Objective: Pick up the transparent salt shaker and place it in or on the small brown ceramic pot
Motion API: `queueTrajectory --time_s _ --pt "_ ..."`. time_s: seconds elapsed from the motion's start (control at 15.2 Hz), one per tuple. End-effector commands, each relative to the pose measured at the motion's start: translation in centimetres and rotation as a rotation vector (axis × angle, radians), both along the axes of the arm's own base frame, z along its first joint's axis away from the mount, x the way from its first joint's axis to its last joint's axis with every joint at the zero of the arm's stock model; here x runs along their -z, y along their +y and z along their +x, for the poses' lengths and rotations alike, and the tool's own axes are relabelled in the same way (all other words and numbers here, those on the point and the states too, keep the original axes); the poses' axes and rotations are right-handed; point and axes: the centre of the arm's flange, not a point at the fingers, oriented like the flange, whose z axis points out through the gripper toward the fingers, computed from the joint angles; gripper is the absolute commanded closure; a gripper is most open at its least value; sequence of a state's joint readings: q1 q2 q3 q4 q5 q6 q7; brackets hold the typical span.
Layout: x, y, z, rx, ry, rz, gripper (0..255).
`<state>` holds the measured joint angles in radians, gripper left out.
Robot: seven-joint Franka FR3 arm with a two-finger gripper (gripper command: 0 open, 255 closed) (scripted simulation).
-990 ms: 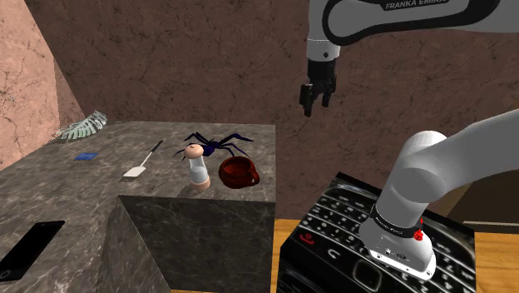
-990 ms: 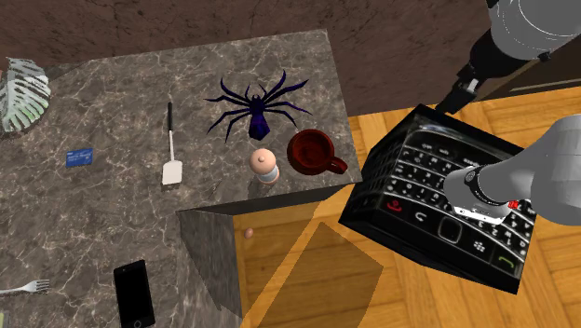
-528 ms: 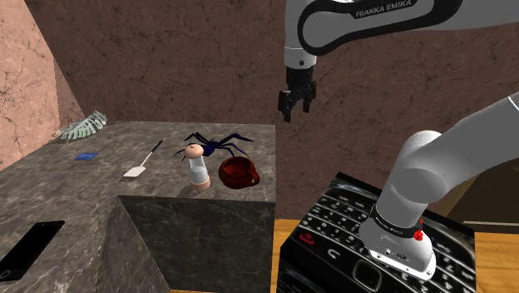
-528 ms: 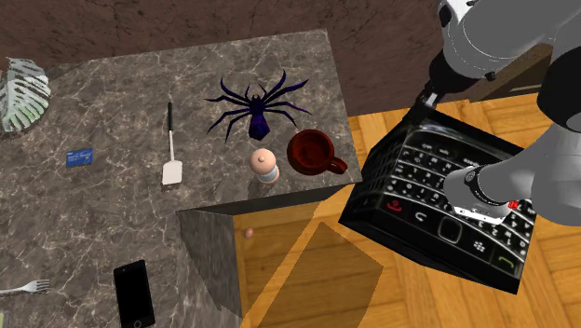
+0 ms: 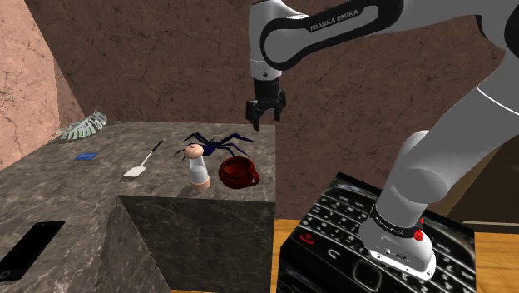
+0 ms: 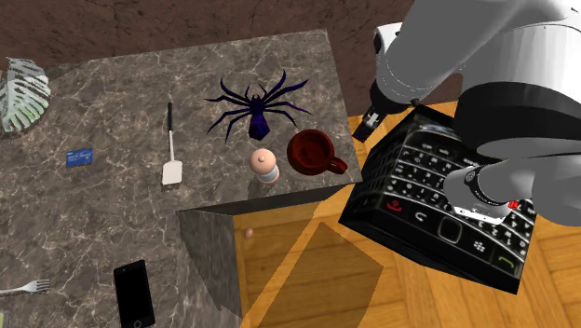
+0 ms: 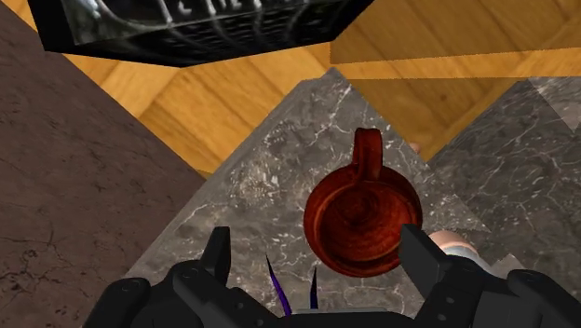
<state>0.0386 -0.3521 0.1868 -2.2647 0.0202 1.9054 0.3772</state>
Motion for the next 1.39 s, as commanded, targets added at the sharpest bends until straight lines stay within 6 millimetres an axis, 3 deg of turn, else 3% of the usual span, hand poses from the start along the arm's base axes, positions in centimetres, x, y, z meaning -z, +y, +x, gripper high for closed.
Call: queueTrajectory --time_s 0.0,1.25,1.32 --pt "0.5 1.9 2.2 0.003 -0.005 0.003 0" --pt "6.2 17.2 20.3 0.030 -0.050 0.021 0" --pt "6.2 17.2 20.4 0.030 -0.051 0.021 0"
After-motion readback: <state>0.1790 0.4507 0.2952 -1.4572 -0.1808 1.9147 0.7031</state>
